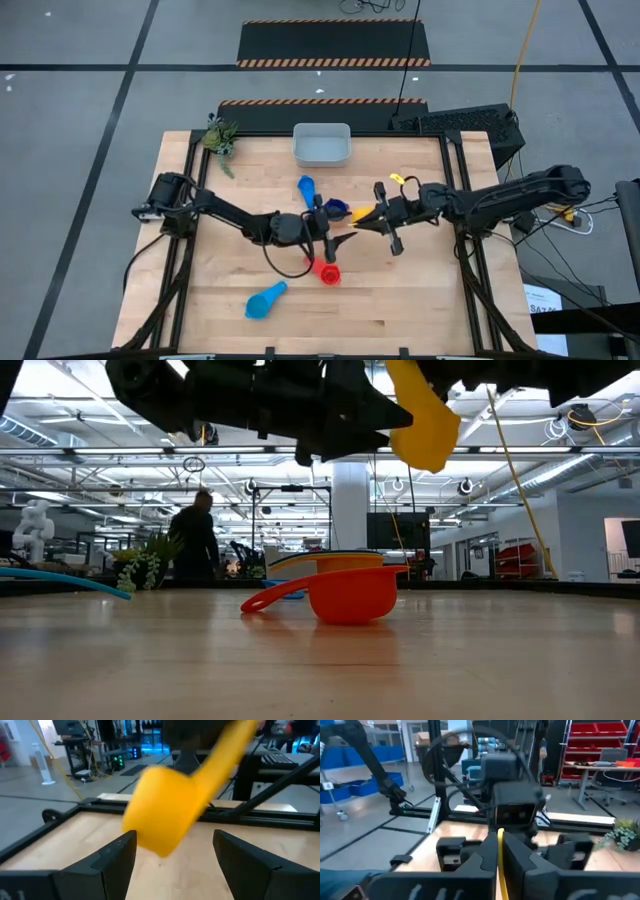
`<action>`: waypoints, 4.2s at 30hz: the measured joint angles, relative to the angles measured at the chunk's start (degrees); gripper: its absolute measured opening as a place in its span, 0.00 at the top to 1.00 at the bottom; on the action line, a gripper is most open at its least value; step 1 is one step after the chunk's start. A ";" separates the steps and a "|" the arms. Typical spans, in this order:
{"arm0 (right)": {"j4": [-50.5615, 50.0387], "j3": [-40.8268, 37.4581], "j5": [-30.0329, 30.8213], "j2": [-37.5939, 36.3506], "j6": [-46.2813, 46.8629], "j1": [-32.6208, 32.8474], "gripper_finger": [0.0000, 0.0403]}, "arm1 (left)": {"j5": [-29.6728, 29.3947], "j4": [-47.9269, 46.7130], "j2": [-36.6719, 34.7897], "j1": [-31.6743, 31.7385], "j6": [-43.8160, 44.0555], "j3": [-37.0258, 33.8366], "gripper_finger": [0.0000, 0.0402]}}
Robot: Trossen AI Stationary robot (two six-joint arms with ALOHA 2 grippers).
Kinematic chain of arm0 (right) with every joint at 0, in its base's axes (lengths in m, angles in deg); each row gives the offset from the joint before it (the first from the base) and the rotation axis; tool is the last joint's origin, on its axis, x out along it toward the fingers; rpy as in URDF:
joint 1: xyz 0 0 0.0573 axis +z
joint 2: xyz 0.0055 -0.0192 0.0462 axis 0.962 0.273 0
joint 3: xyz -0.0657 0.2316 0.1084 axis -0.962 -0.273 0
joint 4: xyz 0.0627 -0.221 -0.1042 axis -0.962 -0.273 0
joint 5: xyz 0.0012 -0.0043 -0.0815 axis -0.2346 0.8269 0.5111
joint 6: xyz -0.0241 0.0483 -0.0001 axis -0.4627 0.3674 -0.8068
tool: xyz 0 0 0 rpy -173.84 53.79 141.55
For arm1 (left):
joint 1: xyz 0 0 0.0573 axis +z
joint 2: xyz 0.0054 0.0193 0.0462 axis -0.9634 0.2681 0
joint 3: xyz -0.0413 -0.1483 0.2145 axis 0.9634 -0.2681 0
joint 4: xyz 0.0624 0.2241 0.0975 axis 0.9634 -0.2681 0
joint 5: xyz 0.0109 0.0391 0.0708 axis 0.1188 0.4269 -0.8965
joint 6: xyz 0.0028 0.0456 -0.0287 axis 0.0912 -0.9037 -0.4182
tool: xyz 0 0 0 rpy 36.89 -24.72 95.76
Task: Nest measuring cups in basket
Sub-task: Stack the yellow measuring cup into the purple measuring cup
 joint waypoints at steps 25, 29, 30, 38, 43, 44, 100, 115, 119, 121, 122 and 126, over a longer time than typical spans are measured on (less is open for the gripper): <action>3.68 0.04 0.64 3.18 -0.21 -4.55 1.00 | 3.35 7.89 -0.04 3.82 -1.65 -0.02 0.77; 3.65 0.04 1.12 3.18 -0.38 -4.60 1.00 | 3.98 7.80 -0.04 3.96 -1.46 -0.02 0.93; 3.64 0.04 1.11 3.18 -0.25 -4.61 1.00 | 4.67 7.75 -0.04 3.93 -1.32 -0.02 0.96; 2.79 0.04 1.67 2.28 -2.30 -4.30 0.95 | 6.38 7.90 -0.04 3.69 1.92 -0.02 0.98; -4.25 0.04 7.31 -2.65 -5.87 -2.57 0.84 | 5.84 9.15 -0.40 3.42 10.21 -0.02 0.99; -6.56 0.04 8.65 -3.98 -6.63 -2.06 0.81 | 5.67 9.33 -0.73 3.12 11.10 -0.04 0.99; 23.41 0.04 52.97 -0.21 -145.91 31.13 0.61 | 6.03 23.13 -11.21 -0.02 35.13 -0.92 0.98; 22.96 0.04 49.49 -0.19 -144.76 24.30 0.61 | 5.61 22.97 -11.21 -0.55 34.17 -0.92 0.96; 22.93 0.04 49.76 -0.19 -143.93 23.45 0.61 | 5.06 22.63 -11.21 -0.55 34.02 -0.92 0.98; 22.89 0.04 49.85 -0.19 -143.94 23.14 0.61 | 4.66 22.20 -11.25 -0.55 33.74 -0.92 0.98; 22.89 0.04 49.85 -0.19 -143.94 22.99 0.61 | 4.25 22.01 -11.26 -0.55 33.74 -0.92 0.97; 22.87 0.04 50.05 -0.19 -143.94 22.88 0.63 | 3.87 21.81 -11.26 -0.48 33.76 -0.92 0.97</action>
